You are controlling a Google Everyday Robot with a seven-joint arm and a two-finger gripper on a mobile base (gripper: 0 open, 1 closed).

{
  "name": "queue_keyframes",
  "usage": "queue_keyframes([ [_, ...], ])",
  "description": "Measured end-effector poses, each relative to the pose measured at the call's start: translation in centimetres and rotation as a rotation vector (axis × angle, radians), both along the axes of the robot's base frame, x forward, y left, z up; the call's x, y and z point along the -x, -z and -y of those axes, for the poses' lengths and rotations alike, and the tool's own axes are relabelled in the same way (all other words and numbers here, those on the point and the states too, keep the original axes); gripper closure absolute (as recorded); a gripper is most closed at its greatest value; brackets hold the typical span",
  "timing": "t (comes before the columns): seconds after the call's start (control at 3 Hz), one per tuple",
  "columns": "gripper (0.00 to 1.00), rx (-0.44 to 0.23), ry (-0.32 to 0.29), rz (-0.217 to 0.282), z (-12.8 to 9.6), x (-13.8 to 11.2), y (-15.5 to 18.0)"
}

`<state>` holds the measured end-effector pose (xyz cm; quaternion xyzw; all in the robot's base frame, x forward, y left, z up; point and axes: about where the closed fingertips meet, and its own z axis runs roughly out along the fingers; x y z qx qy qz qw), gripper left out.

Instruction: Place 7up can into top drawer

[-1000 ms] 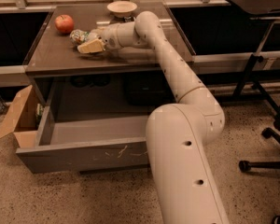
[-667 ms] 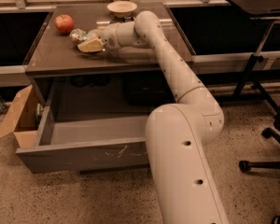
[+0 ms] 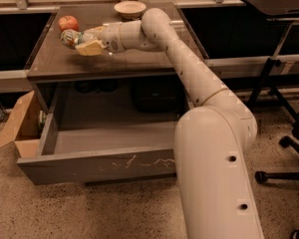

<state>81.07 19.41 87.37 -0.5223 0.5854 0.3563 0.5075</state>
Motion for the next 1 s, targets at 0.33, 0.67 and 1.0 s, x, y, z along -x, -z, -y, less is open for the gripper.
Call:
queue_keyframes([
  [0.33, 1.00, 0.000, 0.000, 0.000, 0.0, 0.0, 0.0],
  [0.67, 1.00, 0.035, -0.081, 0.029, -0.4, 1.8, -0.3],
  [1.0, 1.00, 0.066, -0.157, 0.096, 1.0, 5.2, -1.6],
])
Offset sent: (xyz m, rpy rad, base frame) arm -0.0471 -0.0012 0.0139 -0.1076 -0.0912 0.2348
